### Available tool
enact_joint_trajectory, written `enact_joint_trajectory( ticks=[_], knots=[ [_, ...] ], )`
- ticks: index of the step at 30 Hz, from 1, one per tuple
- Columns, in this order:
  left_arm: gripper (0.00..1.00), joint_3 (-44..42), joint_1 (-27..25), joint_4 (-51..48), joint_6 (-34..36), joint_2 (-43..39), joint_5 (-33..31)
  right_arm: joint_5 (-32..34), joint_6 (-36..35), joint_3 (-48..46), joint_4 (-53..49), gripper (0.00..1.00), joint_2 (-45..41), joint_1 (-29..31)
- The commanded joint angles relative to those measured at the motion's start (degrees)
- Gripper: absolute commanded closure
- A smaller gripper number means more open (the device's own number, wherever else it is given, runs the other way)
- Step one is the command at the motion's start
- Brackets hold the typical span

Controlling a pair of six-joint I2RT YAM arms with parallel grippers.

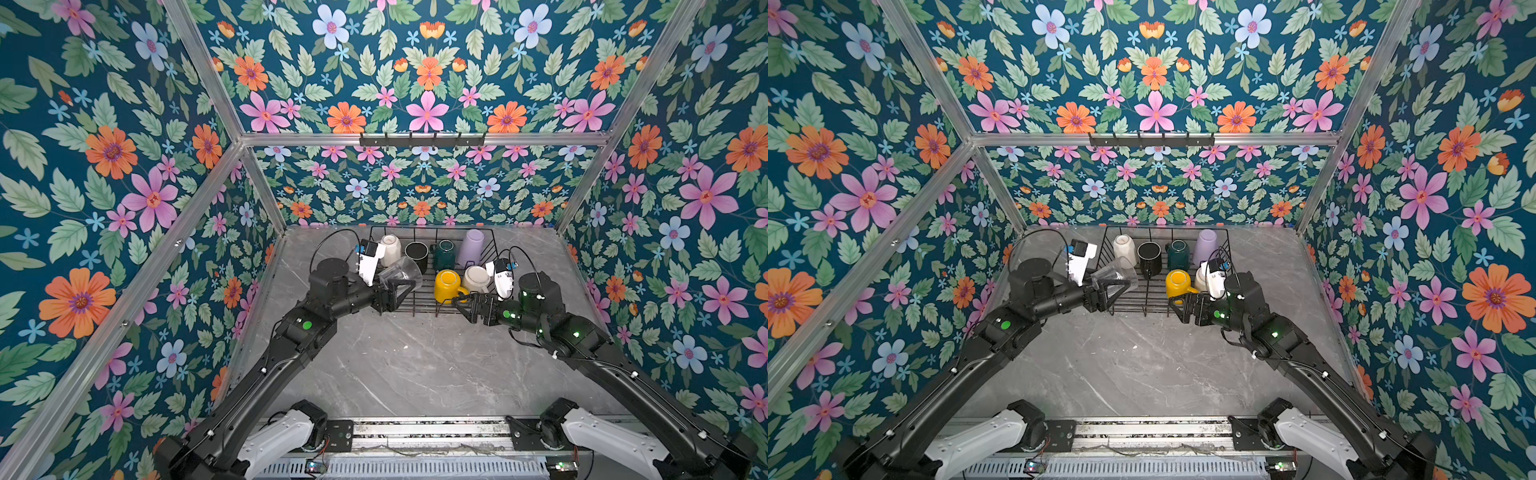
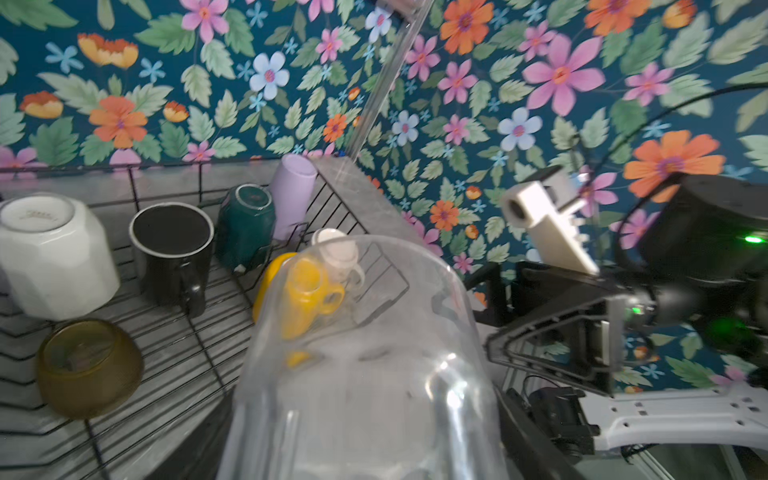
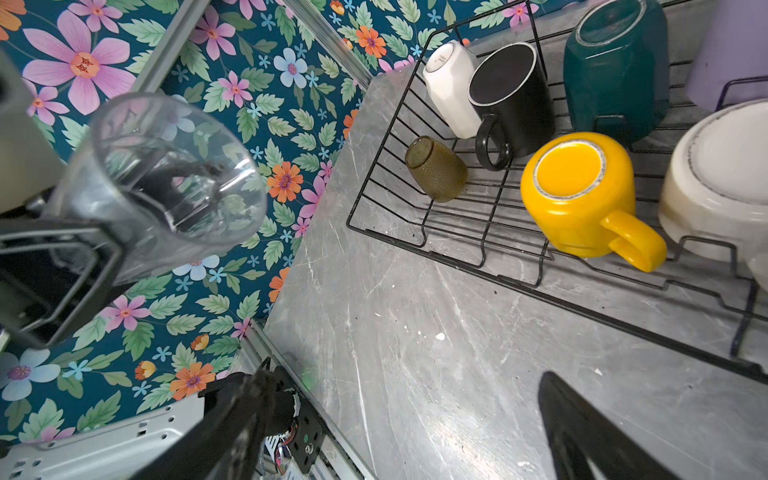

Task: Load the cups into the dish rack
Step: 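Open the right gripper and carry the clear cup over the rack with the left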

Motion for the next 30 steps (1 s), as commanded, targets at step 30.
enact_joint_trajectory(
  ticks=[30],
  knots=[
    [1.0, 39.88, -10.08, -39.19, 8.79, 42.57, -30.26, 3.61, -3.04, -2.28, -2.0, 0.01, -3.68, -0.58]
  ],
)
